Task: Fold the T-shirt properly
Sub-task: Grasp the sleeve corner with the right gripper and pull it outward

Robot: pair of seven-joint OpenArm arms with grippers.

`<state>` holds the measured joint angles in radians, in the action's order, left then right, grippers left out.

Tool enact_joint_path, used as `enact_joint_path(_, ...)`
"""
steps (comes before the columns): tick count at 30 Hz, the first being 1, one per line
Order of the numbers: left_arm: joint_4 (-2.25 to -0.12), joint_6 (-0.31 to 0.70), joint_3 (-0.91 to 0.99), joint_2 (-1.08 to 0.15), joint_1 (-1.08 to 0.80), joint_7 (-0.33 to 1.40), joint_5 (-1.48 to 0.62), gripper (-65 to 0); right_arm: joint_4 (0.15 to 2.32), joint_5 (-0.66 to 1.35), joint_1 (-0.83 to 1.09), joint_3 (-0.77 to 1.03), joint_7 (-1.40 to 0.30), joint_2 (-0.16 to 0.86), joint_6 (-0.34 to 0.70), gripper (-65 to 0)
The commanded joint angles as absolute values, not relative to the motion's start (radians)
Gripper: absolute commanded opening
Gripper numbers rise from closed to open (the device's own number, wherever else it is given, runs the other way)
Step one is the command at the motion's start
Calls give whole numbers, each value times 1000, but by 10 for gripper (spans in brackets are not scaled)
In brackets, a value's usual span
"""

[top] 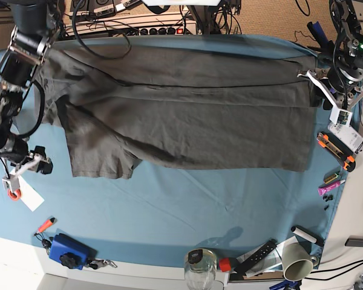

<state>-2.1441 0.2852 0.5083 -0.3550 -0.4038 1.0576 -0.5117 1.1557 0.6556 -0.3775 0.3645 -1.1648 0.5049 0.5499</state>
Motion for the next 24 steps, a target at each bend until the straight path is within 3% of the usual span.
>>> enact_joint_path(1, -2159, 282, 516, -368, -401, 1039, -516, -465, 1131, 669, -418, 354, -1147, 525, 559, -418)
enact_joint_path(7, -2159, 290, 516, -368, -402, 1039, -507, -465, 927, 622, -484, 256, -1056, 520, 567, -418)
enact_joint_path(11, -2159, 290, 516, -368, -401, 1022, -500, -460, 901, 604, -490, 225, -1054, 487, 568, -418)
enact_joint_path(17, -2146, 278, 516, -369, -383, 898, -416, -281, 901, 562, -490, 211, -1052, 418, 541, -418)
enact_joint_path(24, -2003, 218, 516, -369, -223, 890, -427, -277, 901, 537, -490, 211, -1056, 391, 526, -418)
